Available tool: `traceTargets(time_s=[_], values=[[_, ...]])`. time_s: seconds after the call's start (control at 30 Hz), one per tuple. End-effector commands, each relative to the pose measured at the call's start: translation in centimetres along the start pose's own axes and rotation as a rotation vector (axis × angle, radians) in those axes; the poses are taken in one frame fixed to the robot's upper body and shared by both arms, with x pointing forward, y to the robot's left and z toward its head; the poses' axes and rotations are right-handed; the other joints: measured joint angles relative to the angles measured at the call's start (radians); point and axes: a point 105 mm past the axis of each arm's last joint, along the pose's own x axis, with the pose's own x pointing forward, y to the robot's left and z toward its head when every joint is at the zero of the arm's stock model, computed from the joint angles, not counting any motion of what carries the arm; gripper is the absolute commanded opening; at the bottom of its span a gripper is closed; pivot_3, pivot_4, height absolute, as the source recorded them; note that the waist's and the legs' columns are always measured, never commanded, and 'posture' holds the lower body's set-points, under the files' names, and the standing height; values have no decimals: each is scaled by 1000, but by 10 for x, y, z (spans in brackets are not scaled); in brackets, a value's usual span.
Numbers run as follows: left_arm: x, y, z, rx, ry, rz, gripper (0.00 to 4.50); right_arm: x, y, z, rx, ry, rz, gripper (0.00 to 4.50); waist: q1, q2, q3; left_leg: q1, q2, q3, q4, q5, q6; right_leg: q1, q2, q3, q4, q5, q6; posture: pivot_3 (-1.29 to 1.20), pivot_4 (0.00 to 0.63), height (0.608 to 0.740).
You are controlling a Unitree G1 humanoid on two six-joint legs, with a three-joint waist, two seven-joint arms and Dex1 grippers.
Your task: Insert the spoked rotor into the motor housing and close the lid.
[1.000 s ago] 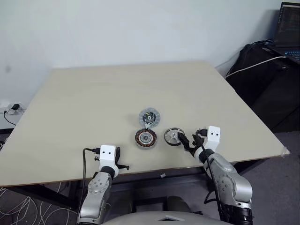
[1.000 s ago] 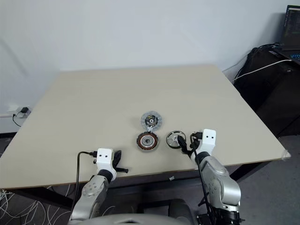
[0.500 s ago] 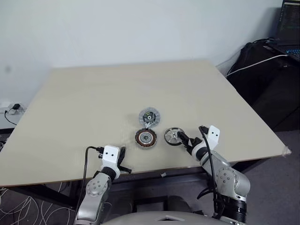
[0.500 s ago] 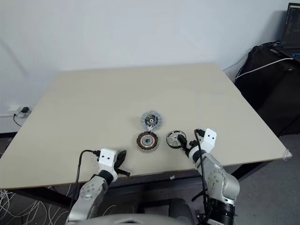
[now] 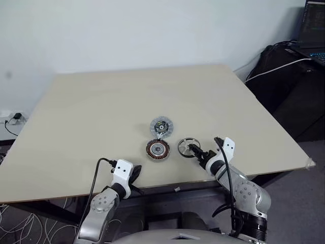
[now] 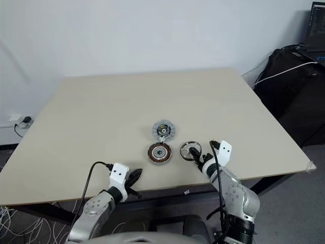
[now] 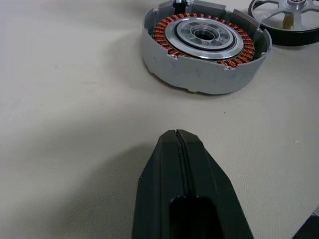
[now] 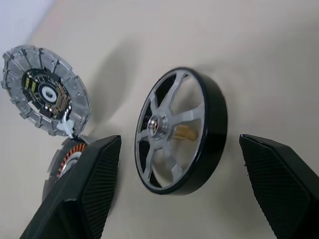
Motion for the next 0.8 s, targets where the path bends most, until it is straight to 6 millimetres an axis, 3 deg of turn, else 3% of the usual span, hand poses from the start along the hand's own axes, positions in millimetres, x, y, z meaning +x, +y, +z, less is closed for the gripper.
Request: traceTargets(time_s=[0.03,0.23,0.33,0.67,0.8], values=[[1,-2,18,21,-59,-13,0,3,12,7,3,-12,39,4080,0,0,0,0,0,0,0,0,0,0,0,0,0,0,0,0,0,740],[2,-2,18,19,-64,-6,0,6,18,6,16,3,54,4080,0,0,0,0,0,0,0,0,0,0,0,0,0,0,0,0,0,740],[2,-2,19,18,-67,-2,0,8,20,7,30,0,57,3517,0,0,0,0,0,0,0,0,1,0,0,0,0,0,0,0,0,740],[3,-2,19,12,-70,6,0,7,20,5,37,3,56,403,0,1,0,0,0,0,0,0,1,0,0,0,0,0,0,0,0,740],[3,-1,19,8,-71,9,0,4,21,6,90,-2,79,398,0,1,0,0,0,0,0,0,1,0,0,0,0,0,0,0,0,740]])
